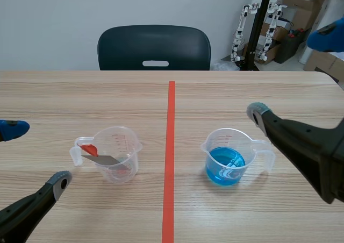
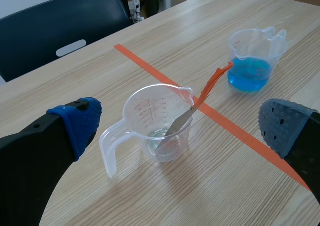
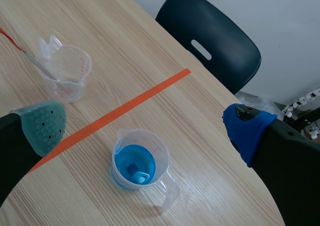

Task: Do the redox reaction experiment. lift the metal plate out of the left beaker

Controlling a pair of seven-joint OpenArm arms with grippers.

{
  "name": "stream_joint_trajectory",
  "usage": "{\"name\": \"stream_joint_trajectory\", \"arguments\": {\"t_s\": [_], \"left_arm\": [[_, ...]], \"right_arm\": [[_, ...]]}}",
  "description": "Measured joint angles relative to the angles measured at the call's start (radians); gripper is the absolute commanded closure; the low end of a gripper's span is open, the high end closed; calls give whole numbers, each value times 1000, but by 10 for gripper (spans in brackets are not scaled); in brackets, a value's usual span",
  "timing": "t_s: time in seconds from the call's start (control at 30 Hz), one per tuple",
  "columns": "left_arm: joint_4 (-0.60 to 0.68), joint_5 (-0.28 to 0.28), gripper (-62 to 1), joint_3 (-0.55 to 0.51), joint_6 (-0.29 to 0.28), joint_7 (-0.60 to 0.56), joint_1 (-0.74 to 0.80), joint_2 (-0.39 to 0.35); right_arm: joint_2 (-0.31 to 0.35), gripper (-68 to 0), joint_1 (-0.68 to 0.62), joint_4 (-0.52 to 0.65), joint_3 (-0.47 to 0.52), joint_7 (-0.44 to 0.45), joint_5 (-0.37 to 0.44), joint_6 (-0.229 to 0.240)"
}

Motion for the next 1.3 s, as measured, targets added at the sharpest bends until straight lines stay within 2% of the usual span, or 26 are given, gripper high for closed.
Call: {"name": "stream_joint_trajectory", "arguments": {"t_s": [1.3], "left_arm": [[0,-2,-623,0,0,0,0,0]], "right_arm": [[0,-679,0,0,0,-27,0,0]]}}
